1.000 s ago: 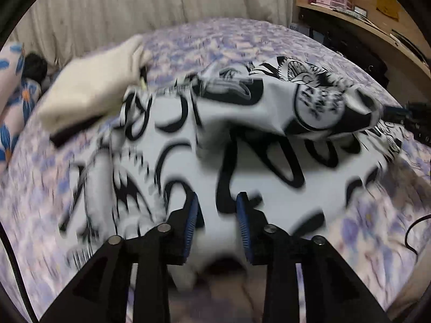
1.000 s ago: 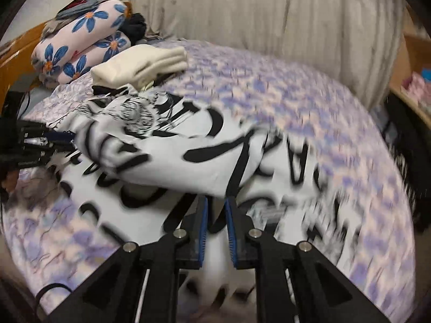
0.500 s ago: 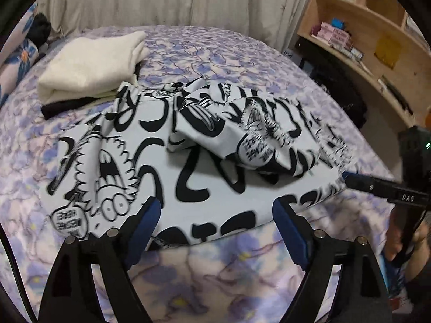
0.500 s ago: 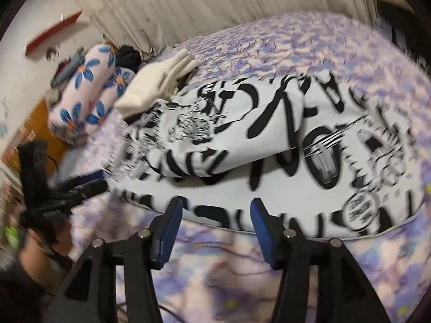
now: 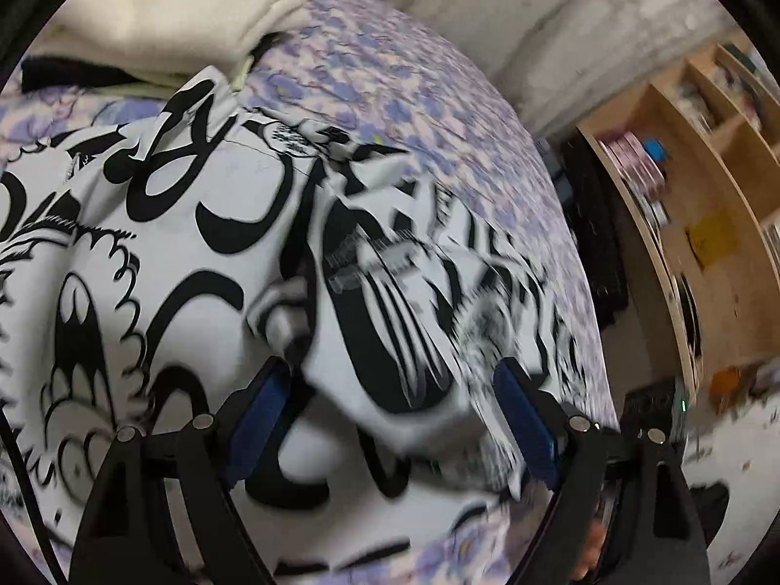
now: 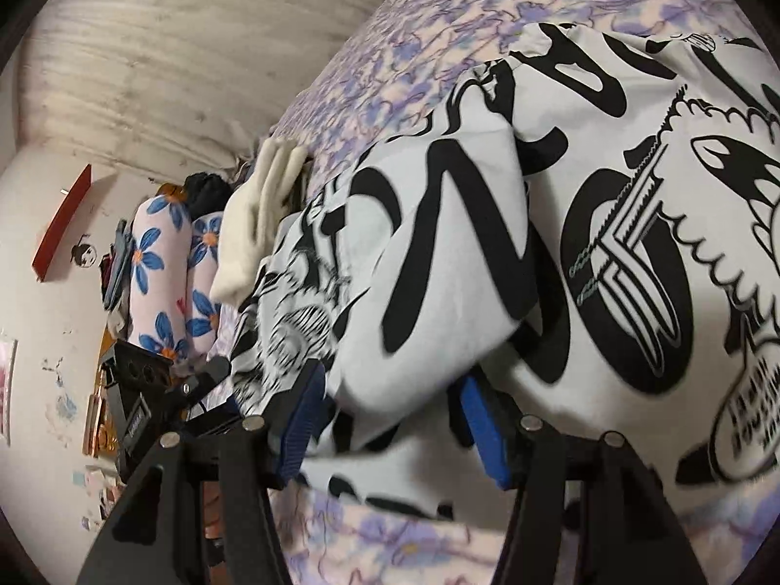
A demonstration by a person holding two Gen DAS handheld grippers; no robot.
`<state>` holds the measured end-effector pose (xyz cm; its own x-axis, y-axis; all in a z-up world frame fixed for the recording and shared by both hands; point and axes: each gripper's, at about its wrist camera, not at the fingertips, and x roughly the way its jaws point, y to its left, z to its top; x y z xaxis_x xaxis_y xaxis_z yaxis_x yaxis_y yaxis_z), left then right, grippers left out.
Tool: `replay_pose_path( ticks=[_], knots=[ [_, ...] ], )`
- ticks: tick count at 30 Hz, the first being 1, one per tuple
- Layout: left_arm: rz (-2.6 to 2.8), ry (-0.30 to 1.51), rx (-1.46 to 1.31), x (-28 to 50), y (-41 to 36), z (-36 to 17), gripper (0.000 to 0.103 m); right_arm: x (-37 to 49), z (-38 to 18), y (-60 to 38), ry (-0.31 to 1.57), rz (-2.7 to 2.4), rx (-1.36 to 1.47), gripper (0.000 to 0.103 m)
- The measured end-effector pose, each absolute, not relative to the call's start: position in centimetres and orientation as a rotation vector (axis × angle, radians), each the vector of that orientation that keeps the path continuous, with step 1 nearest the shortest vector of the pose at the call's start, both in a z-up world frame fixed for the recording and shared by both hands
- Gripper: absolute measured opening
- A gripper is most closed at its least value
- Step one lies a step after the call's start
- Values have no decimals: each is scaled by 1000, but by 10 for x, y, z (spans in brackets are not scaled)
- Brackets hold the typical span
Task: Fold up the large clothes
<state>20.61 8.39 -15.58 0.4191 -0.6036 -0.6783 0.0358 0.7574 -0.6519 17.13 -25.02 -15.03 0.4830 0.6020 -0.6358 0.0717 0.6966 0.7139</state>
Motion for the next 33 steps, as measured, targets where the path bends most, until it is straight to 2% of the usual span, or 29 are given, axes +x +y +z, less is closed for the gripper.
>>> replay_pose_path(
  ticks=[1, 2, 3, 4, 6, 10, 17, 22, 23, 24, 25, 26, 27, 29, 33],
  knots=[
    [-421, 1079, -624, 210, 84, -159, 76, 173, -150, -249, 1027, 357, 735, 50],
    [-411, 1087, -637, 215, 82, -162, 46, 175, -147, -246, 1018, 349, 697, 39],
    [-413, 1098, -643, 218, 81, -165, 14, 177, -143, -244, 1011, 359, 664, 22],
    [-405, 1111, -644, 221, 80, -166, 6, 177, -137, -243, 992, 371, 644, 14],
    [-349, 1050, -611, 215, 78, -157, 4, 171, -122, -246, 925, 408, 632, 7],
    [-363, 939, -485, 182, 62, -133, 4, 149, -102, -263, 835, 430, 620, 6],
    [-298, 1029, -297, 141, 28, -186, 4, 120, -169, -269, 1043, 292, 549, 5],
    [-283, 1029, -245, 144, 22, -181, 11, 120, -159, -261, 1021, 252, 478, 6],
    [-275, 1033, -231, 145, 20, -179, 19, 118, -157, -257, 1023, 242, 459, 6],
    [-265, 1036, -210, 143, 19, -176, 30, 119, -155, -255, 1031, 227, 441, 7],
    [-252, 1036, -185, 141, 19, -174, 37, 119, -152, -253, 1042, 210, 431, 11],
    [-231, 1030, -160, 137, 20, -170, 53, 119, -151, -255, 1049, 190, 424, 13],
    [-215, 1019, -146, 134, 22, -165, 60, 118, -147, -256, 1050, 163, 421, 20],
    [-175, 971, -118, 123, 26, -153, 61, 113, -133, -260, 1019, 116, 420, 27],
    [-137, 880, -93, 110, 36, -130, 61, 107, -106, -250, 921, 64, 310, 29]
  ],
)
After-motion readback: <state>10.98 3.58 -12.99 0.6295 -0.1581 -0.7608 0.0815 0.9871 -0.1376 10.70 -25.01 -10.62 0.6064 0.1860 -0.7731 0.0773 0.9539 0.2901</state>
